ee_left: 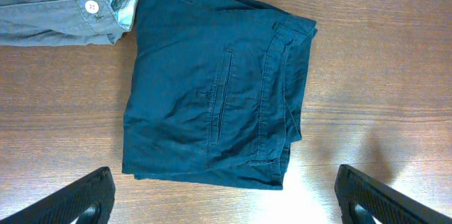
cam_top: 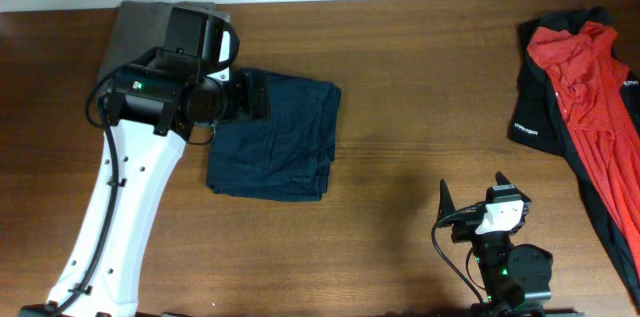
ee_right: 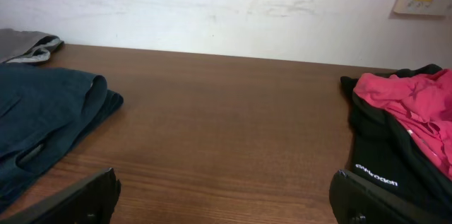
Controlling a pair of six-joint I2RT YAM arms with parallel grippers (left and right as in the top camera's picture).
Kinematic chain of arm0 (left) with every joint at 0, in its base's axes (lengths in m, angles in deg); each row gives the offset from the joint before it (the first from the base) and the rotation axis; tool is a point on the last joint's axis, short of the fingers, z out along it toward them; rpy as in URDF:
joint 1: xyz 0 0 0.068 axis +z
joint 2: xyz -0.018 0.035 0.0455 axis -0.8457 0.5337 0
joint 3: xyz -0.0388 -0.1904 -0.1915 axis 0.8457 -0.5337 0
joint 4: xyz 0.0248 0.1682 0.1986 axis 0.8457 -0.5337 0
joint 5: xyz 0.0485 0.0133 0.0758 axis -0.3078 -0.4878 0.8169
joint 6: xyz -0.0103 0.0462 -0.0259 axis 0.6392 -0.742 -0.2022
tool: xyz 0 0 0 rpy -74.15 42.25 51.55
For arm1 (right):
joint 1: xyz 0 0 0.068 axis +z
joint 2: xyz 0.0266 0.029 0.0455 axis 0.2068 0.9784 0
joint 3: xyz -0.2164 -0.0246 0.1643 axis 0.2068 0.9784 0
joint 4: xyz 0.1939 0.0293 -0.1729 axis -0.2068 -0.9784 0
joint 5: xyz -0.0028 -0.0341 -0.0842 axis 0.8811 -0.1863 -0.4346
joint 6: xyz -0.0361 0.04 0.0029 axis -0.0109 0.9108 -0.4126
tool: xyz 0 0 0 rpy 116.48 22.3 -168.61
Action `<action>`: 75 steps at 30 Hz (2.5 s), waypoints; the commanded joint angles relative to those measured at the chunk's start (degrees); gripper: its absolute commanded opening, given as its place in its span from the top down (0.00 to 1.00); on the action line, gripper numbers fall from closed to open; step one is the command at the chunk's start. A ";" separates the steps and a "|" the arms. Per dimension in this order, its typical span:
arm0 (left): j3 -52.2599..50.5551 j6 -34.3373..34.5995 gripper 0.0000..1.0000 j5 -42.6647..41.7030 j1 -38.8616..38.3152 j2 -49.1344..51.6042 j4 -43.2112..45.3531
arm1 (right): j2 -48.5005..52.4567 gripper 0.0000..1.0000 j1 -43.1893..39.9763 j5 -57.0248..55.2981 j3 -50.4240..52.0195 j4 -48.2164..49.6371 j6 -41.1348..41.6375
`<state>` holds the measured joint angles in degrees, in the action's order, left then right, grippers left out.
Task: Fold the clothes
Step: 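Move the left gripper to the navy trousers' left edge and grasp, then lift the folded navy trousers with the left gripper onto the grey trousers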
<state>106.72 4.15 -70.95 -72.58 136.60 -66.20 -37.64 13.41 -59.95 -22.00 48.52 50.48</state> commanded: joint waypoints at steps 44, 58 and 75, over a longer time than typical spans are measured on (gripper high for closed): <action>-0.13 -15.19 0.02 -13.81 12.92 27.93 4.26 | -0.63 0.01 -0.48 -0.72 0.61 0.20 -0.11; -0.13 -22.21 0.02 -15.19 15.98 39.32 8.35 | -0.63 0.01 -0.48 -0.72 0.59 0.20 -0.11; 2.01 -26.40 1.00 -23.43 14.08 42.58 7.87 | -0.63 0.01 -0.48 -0.72 0.61 0.20 -0.11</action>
<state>107.35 -21.22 -93.14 -58.02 177.32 -57.65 -37.68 13.41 -59.95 -21.98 48.52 50.28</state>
